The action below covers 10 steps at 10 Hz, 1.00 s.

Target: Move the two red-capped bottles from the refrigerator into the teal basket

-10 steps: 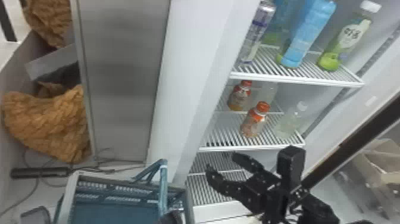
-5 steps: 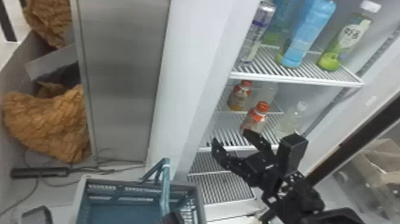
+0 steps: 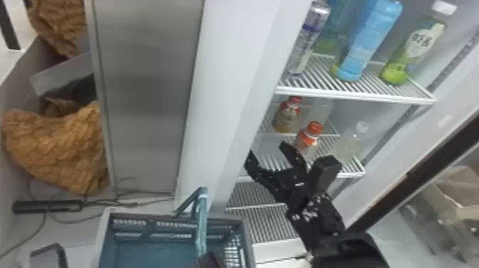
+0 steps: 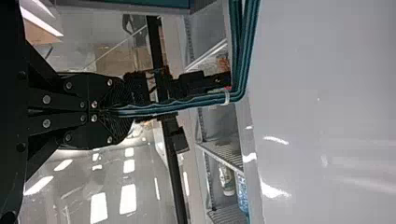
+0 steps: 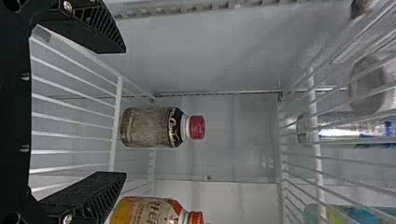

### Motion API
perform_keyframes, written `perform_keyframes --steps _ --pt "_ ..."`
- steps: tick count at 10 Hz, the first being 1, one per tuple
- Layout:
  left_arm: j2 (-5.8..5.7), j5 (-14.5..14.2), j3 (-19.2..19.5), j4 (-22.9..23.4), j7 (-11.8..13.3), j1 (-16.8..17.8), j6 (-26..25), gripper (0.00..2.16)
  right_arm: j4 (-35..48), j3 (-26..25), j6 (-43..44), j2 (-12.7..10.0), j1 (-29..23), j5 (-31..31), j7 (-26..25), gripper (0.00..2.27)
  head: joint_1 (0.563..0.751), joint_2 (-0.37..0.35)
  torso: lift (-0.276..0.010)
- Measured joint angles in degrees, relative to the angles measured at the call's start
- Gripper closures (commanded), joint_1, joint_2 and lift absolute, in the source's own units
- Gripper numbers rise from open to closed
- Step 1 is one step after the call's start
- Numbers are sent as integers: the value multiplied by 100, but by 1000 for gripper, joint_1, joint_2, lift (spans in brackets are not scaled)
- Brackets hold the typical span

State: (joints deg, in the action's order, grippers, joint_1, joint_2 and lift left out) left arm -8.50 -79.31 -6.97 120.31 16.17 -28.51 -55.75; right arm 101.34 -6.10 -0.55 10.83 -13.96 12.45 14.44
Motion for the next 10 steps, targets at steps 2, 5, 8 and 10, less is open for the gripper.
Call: perform_keyframes --steps 2,5,8,10 --pt "-11 -40 -22 0 -9 12 6 1154 -607 158 250 -6 444 -105 -53 64 695 -350 -224" --pt "-12 -38 -24 0 -18 24 20 1154 -1024 187 328 -11 813 -290 -170 48 695 -350 -224" --pt "-20 -43 -82 0 -18 71 20 1154 -1478 211 545 -11 1260 -332 -221 44 695 -350 -224" --pt "-21 -45 -92 0 -18 92 20 1154 -1793 307 646 -6 1558 -377 -280 42 695 -350 -224"
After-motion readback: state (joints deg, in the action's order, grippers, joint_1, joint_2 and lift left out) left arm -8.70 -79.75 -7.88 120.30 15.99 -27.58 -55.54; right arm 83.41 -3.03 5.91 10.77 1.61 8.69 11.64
